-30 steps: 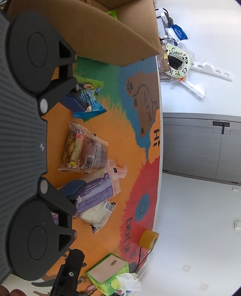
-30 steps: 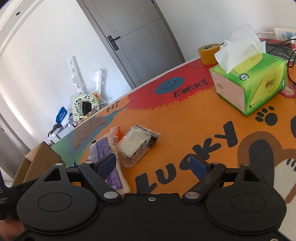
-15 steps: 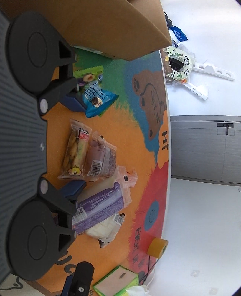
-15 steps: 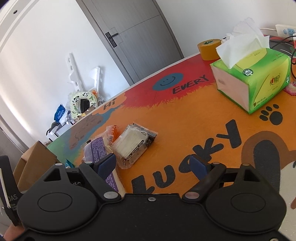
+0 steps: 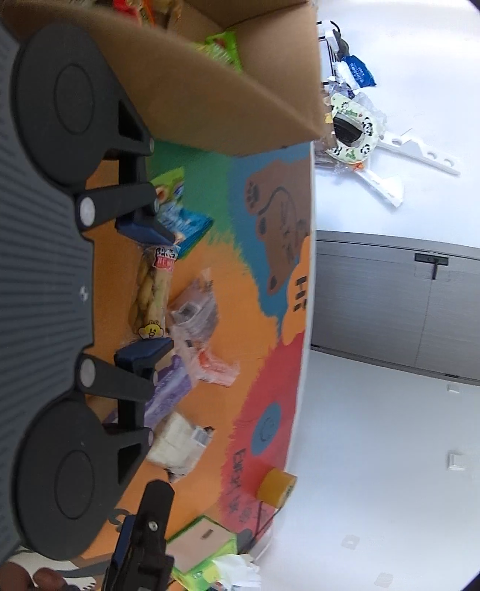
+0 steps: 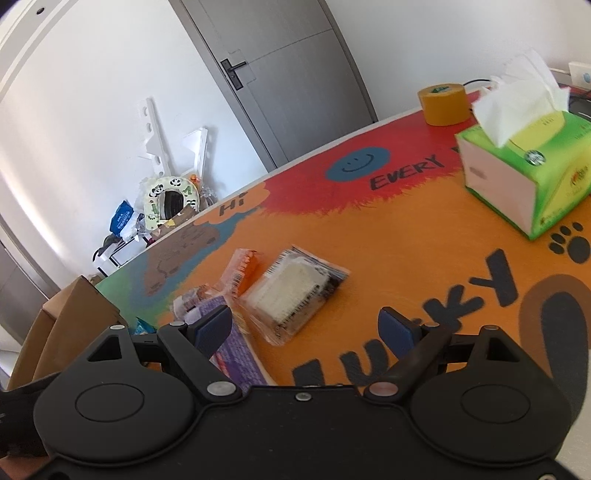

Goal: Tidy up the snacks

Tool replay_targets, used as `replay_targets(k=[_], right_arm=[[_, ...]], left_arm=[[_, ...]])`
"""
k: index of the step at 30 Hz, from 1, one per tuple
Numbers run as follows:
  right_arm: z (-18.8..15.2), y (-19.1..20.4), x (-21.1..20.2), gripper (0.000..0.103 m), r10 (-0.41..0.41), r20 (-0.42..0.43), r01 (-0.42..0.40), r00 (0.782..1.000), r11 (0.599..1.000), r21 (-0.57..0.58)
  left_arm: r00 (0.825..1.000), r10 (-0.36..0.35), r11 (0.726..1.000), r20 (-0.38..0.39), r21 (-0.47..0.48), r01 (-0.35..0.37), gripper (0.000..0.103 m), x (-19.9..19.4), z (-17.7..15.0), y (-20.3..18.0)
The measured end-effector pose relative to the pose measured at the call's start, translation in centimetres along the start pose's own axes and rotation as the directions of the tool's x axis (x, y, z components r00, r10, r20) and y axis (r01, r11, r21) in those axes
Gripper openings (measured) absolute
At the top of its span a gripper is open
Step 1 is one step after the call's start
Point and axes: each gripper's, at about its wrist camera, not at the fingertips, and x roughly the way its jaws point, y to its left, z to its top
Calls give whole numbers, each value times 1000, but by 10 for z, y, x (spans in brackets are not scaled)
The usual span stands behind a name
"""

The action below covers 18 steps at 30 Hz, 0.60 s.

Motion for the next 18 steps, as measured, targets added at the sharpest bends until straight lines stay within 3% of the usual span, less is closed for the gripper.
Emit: replay_targets(k=[18], right_arm=[[27, 34, 42, 87, -23, -1, 23, 1000, 998, -60]], left_arm=[[998, 2, 999, 57, -38, 0, 53, -7, 28, 21]])
